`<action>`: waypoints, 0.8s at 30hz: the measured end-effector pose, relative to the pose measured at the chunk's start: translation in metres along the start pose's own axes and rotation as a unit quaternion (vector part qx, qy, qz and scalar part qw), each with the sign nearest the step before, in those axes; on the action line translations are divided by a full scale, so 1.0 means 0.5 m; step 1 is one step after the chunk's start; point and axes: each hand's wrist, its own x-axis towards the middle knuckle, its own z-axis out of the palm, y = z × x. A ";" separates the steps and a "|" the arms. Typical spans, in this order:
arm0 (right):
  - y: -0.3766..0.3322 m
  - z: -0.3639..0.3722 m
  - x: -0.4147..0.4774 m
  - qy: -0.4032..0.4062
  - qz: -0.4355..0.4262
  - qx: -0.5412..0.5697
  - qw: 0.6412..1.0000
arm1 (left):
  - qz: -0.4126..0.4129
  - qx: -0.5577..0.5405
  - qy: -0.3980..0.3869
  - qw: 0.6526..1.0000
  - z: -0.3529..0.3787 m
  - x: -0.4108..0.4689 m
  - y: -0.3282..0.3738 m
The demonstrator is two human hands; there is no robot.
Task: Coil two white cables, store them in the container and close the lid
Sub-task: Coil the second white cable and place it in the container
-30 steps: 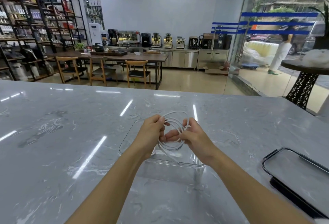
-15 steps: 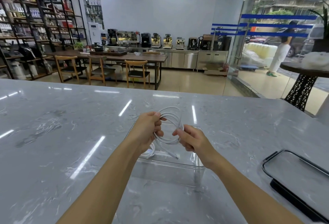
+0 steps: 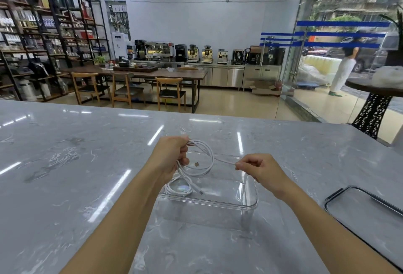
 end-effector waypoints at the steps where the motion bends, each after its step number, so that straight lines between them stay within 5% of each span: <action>1: -0.002 -0.004 0.000 -0.013 0.009 -0.005 1.000 | 0.007 0.006 0.001 1.000 0.002 0.000 -0.003; 7: -0.039 0.031 0.009 -0.085 0.008 0.079 0.993 | 0.016 -0.023 -0.022 0.999 0.035 0.002 -0.014; 16: -0.059 0.064 0.042 0.021 -0.043 0.021 0.999 | -0.038 -0.032 -0.064 0.997 0.069 -0.016 -0.009; 24: -0.033 0.042 0.049 0.064 -0.064 -0.035 0.995 | -0.133 0.232 -0.148 0.952 0.008 -0.020 0.007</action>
